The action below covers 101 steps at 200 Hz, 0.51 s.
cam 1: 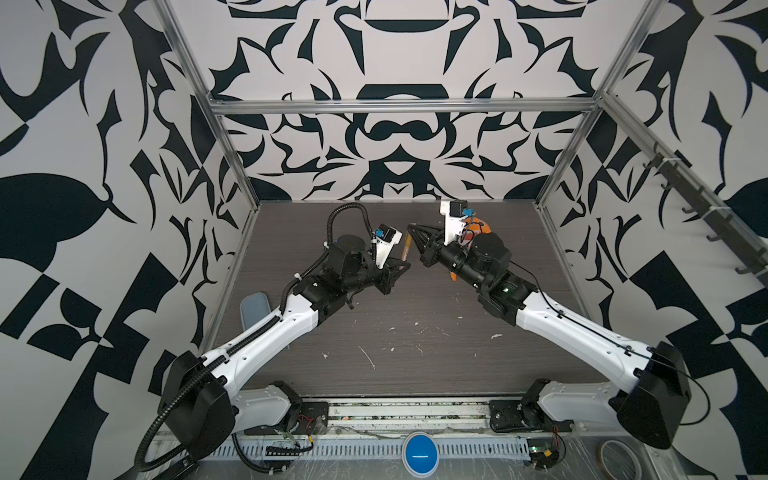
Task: Insert the pens into the pen caps
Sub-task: 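Press the cap further onto the pen, then open the right gripper, then carry the capped brown pen to the other pens while the right gripper withdraws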
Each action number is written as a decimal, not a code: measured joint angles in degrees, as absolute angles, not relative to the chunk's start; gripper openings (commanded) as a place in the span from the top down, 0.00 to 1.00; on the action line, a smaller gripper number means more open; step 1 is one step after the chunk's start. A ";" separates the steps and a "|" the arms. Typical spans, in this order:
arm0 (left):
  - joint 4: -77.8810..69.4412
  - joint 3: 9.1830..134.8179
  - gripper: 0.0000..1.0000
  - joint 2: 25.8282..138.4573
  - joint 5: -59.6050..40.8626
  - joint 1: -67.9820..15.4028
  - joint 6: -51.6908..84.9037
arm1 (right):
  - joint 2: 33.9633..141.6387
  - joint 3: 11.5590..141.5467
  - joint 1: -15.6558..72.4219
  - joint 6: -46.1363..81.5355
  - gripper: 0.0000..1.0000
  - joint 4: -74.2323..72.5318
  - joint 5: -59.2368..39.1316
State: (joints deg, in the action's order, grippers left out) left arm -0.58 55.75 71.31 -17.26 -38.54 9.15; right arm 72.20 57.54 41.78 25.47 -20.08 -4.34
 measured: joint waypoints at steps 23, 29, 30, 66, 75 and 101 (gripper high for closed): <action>-3.95 51.64 1.00 68.79 -18.48 -38.52 9.06 | 70.67 59.90 43.05 25.21 0.75 -13.85 -3.20; -5.10 50.19 1.00 67.90 -18.68 -38.52 9.34 | 70.06 60.38 43.51 24.99 0.71 -11.62 -3.05; -5.45 49.80 1.00 67.64 -18.50 -38.52 9.50 | 69.93 60.45 43.64 24.80 0.71 -11.00 -3.01; -11.86 42.04 1.00 62.61 -15.92 -35.97 12.23 | 64.49 62.28 45.06 22.20 0.64 4.01 -1.74; -12.47 40.12 1.00 61.91 -15.27 -35.94 13.10 | 63.24 63.33 45.04 21.82 0.64 5.80 -1.32; -12.53 36.18 1.00 61.32 -12.14 -36.01 15.38 | 58.33 64.07 45.04 20.82 0.63 7.66 1.06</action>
